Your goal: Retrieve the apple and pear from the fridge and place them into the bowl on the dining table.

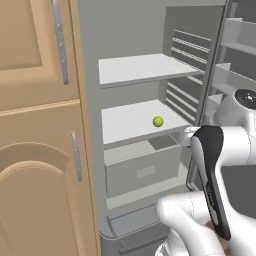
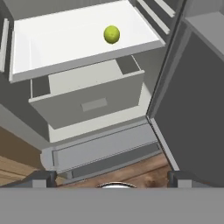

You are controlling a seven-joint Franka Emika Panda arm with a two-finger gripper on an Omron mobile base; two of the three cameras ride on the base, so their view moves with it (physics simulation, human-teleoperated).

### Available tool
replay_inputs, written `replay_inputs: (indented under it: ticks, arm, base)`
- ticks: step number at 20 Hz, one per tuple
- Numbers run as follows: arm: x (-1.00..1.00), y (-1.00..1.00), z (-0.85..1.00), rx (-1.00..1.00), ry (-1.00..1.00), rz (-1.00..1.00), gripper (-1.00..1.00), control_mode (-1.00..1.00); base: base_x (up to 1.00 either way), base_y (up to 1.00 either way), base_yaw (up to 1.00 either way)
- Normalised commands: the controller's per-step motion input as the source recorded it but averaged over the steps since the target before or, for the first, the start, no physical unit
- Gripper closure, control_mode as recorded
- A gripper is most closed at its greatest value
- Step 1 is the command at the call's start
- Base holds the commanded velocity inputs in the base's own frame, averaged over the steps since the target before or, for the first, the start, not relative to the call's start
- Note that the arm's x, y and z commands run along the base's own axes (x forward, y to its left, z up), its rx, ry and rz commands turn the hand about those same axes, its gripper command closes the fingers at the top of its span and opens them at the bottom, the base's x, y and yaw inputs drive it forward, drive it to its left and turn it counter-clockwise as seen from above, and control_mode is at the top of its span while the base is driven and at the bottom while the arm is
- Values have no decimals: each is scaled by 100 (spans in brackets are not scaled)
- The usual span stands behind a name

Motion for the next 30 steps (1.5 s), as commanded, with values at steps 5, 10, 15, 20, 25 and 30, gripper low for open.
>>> replay_inputs:
  ticks: [5, 10, 15, 20, 25, 30]
  arm:
    - [0, 0, 0, 0, 0, 0, -100, 100]
    - [0, 0, 0, 0, 0, 0, -100, 100]
    - [0, 0, 0, 0, 0, 0, -100, 100]
    - [2, 0, 0, 0, 0, 0, -100, -100]
    - [19, 0, -12, 0, -1, 0, -100, -100]
    - [20, 0, -26, -1, -6, 0, -100, -100]
  base:
    - [39, 0, 0]
    - [29, 0, 0]
    - [1, 0, 0]
    - [0, 0, 0]
    - [0, 0, 0]
    - [0, 0, 0]
